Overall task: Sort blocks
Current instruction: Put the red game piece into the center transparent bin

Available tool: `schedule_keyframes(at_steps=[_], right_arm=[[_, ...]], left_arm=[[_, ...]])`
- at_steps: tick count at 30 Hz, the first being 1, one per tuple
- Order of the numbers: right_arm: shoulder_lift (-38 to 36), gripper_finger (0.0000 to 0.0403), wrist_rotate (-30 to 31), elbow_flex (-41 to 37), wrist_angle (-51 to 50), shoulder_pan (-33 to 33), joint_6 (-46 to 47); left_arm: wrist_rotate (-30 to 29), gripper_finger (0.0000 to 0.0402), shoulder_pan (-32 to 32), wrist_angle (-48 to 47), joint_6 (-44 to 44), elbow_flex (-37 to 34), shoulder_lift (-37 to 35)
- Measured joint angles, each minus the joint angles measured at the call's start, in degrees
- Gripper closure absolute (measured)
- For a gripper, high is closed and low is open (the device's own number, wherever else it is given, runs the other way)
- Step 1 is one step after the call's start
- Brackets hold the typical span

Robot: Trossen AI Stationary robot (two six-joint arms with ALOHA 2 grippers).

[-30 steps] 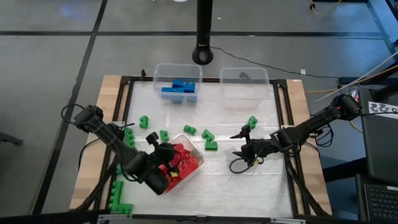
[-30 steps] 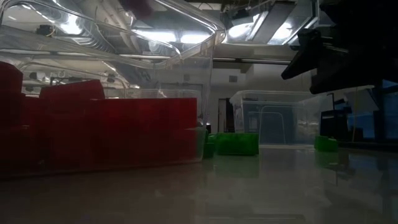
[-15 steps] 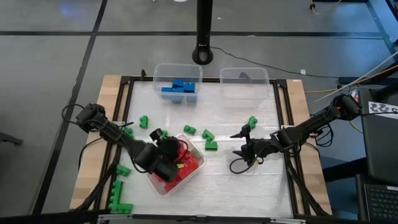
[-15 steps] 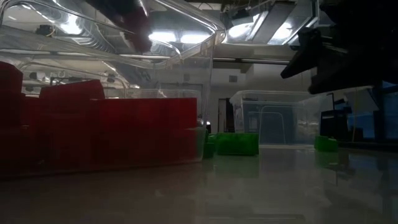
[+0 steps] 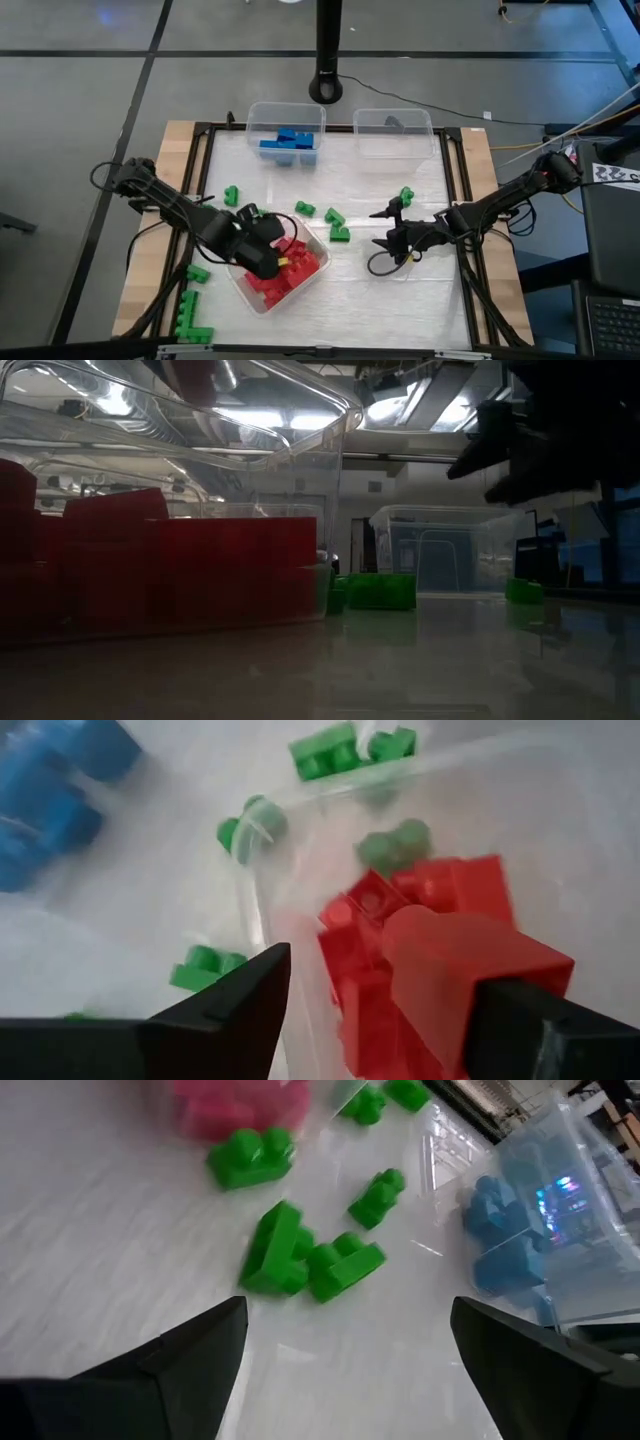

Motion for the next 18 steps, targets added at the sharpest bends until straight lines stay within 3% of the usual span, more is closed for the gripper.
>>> schedule_keyframes(at_steps=[4, 9, 15, 18], right_arm=[[-0.02, 0.0052, -1.93, 1.74, 0.41, -2.58, 0.06], [0.0, 0.0052, -5.99, 1.83, 6.04, -5.2, -2.81], [1.9, 0.0052, -15.41, 1.99, 27.55, -7.15, -9.68], [5.76, 0.0052, -16.51, 2.05, 39.72, -7.6, -11.82]], left_arm=[[0.04, 0.0167, 1.42, 1.06, 1.21, -0.39, -1.33], [-0.68, 0.0166, 1.2, 14.46, 8.68, -6.55, -1.11], [-6.7, 0.0166, 3.62, 23.39, 12.41, -11.33, -1.11], [-8.92, 0.0166, 4.81, 27.38, 13.84, -12.33, -1.11]])
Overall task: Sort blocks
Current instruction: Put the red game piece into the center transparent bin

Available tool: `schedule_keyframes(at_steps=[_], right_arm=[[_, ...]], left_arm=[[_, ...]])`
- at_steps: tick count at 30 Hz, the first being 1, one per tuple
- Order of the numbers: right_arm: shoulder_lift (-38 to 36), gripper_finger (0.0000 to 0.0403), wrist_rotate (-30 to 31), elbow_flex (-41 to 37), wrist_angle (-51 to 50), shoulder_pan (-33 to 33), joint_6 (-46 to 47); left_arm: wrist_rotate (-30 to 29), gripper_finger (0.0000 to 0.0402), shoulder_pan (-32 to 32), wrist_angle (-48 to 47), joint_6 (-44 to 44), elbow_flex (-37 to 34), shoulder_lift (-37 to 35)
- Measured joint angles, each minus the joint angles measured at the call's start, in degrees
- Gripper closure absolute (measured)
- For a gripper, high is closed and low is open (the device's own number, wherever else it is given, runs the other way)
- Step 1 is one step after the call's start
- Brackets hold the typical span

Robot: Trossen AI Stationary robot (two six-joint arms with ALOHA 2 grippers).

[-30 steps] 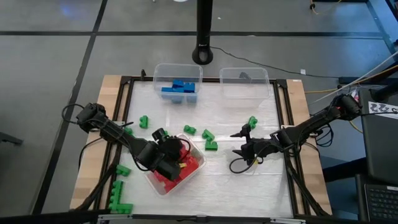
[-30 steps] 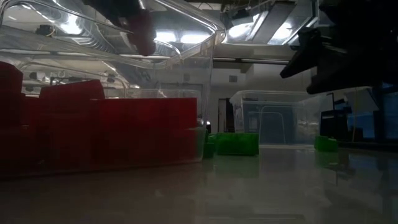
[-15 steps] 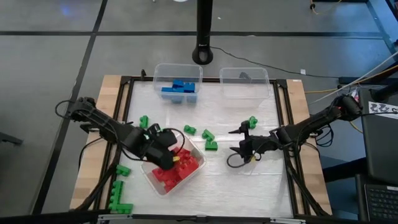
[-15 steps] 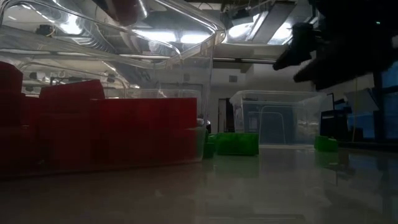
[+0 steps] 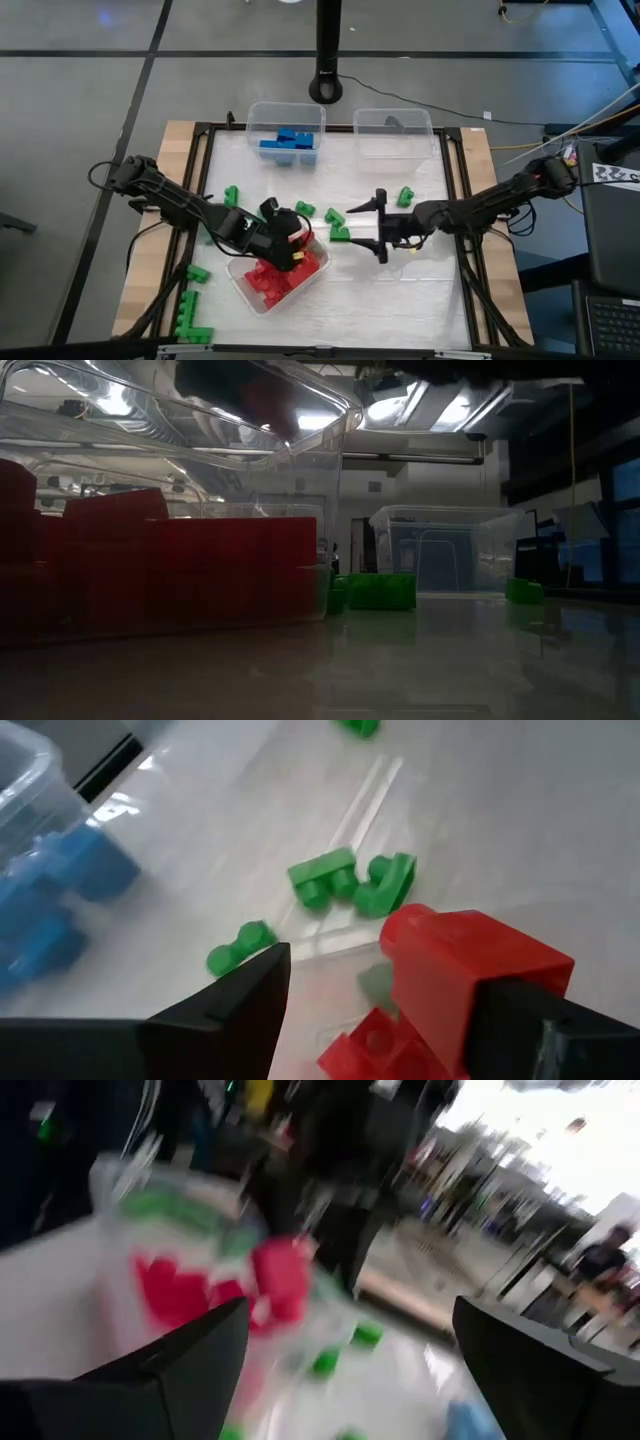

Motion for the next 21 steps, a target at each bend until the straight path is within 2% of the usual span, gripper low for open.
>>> schedule_keyframes(at_steps=[2, 5, 9, 15, 21], right_arm=[[3.13, 0.0052, -0.35, 1.08, 5.33, -0.84, -1.37], [7.95, 0.0052, -1.59, 4.46, 7.12, -2.11, -1.72], [14.26, 0.0052, -5.0, 10.23, 6.44, -3.34, -2.79], [19.85, 0.0052, -6.61, 16.98, -1.54, -4.7, -3.23], [24.36, 0.0052, -10.51, 20.54, -0.78, -4.59, -3.24]], left_arm=[[0.05, 0.0166, 0.6, 1.94, 1.33, -0.65, 0.01], [-0.38, 0.0166, 1.19, 4.57, 2.9, -0.8, 0.02], [-2.16, 0.0166, 1.47, 8.24, 4.49, -0.8, 0.02], [-2.17, 0.0166, 0.67, 8.52, 4.74, -0.8, 0.02], [-2.11, 0.0166, -1.82, 7.82, 2.96, -0.78, -0.51]])
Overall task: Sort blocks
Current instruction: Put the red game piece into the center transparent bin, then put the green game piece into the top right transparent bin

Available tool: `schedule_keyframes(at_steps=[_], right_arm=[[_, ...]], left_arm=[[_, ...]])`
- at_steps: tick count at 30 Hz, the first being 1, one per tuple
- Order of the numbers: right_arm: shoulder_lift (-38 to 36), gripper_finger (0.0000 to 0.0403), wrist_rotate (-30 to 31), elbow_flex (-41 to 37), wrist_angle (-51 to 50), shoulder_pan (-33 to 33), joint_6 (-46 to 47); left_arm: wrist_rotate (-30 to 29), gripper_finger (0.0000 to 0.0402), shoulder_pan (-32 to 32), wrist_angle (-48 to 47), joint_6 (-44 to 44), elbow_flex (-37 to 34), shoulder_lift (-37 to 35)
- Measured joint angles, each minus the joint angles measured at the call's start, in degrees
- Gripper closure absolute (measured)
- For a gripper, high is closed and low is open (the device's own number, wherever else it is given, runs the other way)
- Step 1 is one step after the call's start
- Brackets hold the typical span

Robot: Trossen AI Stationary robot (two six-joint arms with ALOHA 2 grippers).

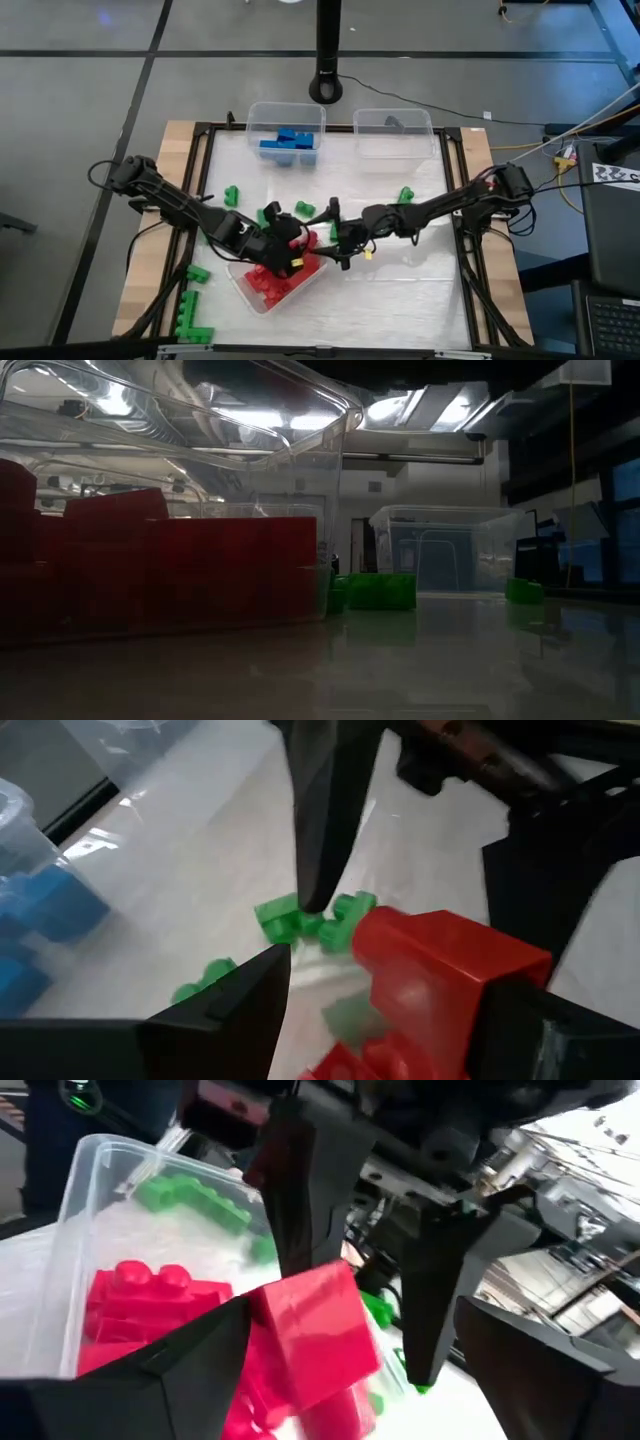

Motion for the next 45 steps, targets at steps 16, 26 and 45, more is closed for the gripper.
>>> schedule_keyframes(at_steps=[16, 26, 45], right_arm=[[4.13, 0.0052, -3.1, 5.82, -1.04, 0.24, -0.67], [4.66, 0.0052, 3.67, 6.66, -0.32, 1.43, -2.84], [-17.05, 0.0052, 13.77, 5.55, -59.27, 2.6, 7.13]], left_arm=[[-0.83, 0.0166, -7.61, -7.95, -10.77, 0.11, -2.63], [-2.39, 0.0166, -10.29, -7.8, -12.29, 0.11, -2.61], [-18.87, 0.0166, -22.97, -13.85, -30.93, -5.19, -2.61]])
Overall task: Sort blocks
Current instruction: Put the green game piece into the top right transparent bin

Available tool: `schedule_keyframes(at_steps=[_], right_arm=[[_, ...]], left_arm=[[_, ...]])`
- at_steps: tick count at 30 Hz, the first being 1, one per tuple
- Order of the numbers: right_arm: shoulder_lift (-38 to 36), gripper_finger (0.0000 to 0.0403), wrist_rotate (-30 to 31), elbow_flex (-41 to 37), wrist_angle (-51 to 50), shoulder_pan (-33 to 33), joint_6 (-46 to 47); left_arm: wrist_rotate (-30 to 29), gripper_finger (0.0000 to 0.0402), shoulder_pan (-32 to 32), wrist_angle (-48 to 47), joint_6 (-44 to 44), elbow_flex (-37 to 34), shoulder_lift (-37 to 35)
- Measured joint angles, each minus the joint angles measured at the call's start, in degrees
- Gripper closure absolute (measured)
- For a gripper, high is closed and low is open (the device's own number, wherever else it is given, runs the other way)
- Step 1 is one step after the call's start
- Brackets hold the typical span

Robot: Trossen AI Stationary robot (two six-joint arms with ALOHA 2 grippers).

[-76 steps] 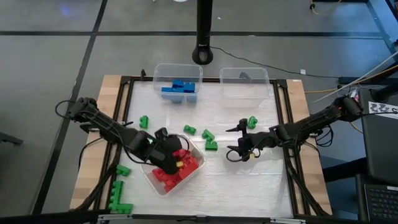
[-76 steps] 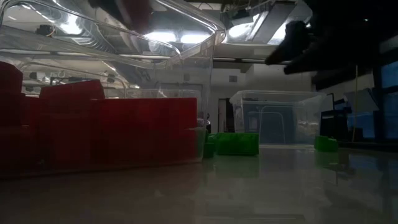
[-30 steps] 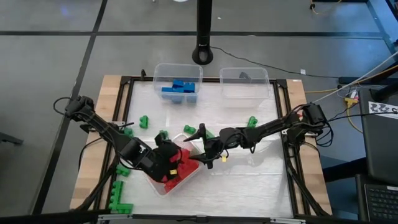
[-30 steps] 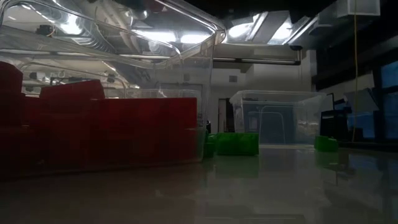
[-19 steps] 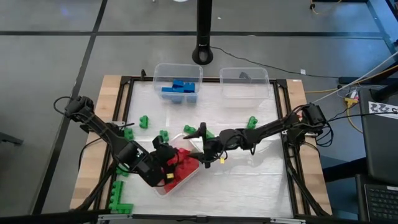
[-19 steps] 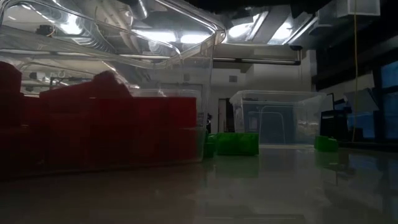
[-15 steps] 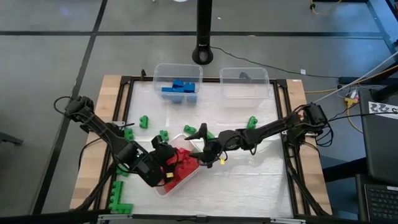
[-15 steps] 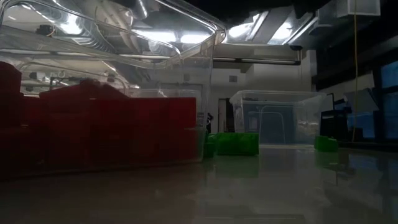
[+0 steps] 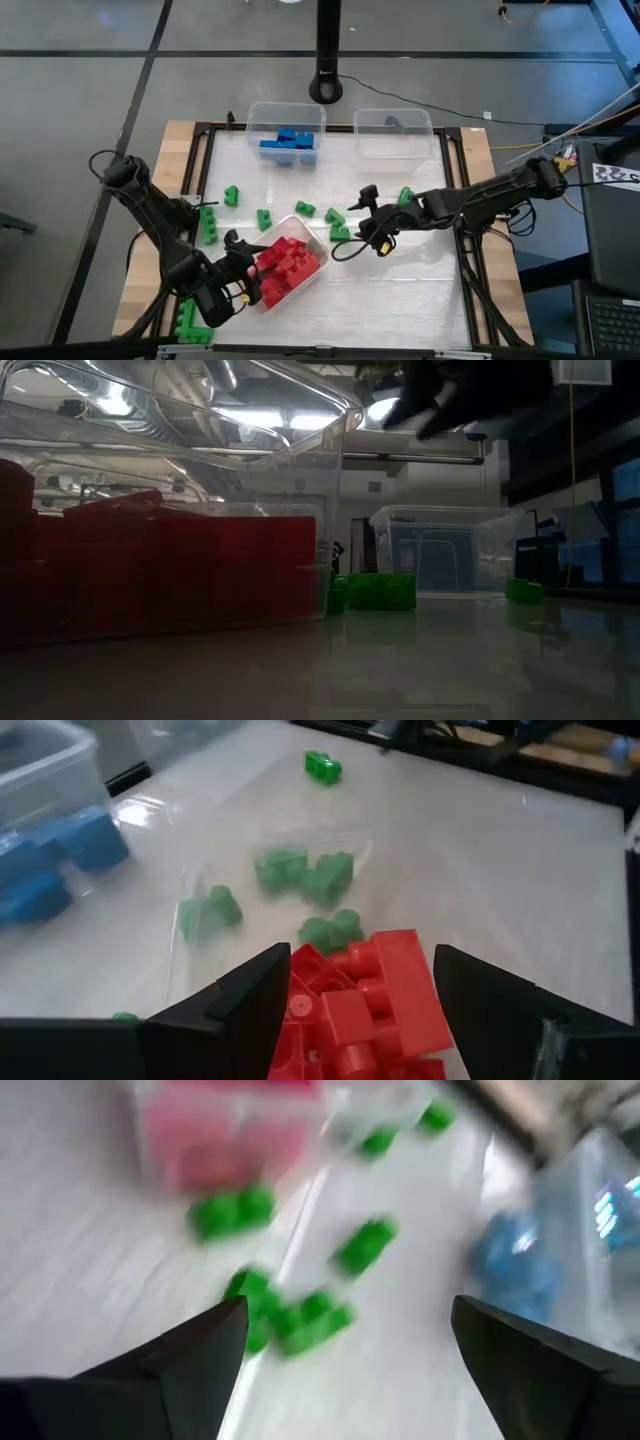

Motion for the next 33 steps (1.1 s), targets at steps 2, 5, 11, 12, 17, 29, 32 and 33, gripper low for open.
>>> schedule_keyframes(at_steps=[2, 5, 11, 12, 17, 29, 32, 33], right_arm=[[0.0, 0.0052, -0.03, -1.58, -1.98, 0.0, 3.23], [-0.04, 0.0052, 0.01, -4.61, -1.0, 0.0, 8.06], [0.32, 0.0052, -0.42, -13.07, 12.62, -0.01, 15.8], [0.89, 0.0052, -1.08, -14.43, 15.6, -0.13, 16.21], [5.44, 0.0052, -3.55, -17.66, 24.01, -0.48, 18.52], [18.3, 0.0052, -5.04, -17.73, 34.92, -3.66, 22.92], [20.19, 0.0052, -5.97, -17.44, 36.31, -4.65, 23.4], [20.65, 0.0052, -6.09, -17.44, 36.78, -4.64, 23.42]], left_arm=[[-2.09, 0.0166, -0.97, 0.02, -3.93, -2.54, 0.02], [-6.07, 0.0166, -2.15, 1.77, -8.31, -6.29, 0.02], [-12.48, 0.0166, -3.16, 3.26, -14.77, -11.44, 0.02], [-13.11, 0.0166, -3.11, 3.26, -15.75, -12.08, 0.02], [-15.55, 0.0166, -2.41, 4.2, -17.17, -13.57, 0.04], [-18.13, 0.0166, -1.88, 9.96, -9.19, -13.54, 0.04], [-18.02, 0.0166, -1.88, 10.73, -7.9, -13.52, 0.04], [-17.98, 0.0166, -1.88, 10.69, -7.92, -13.52, 0.04]])
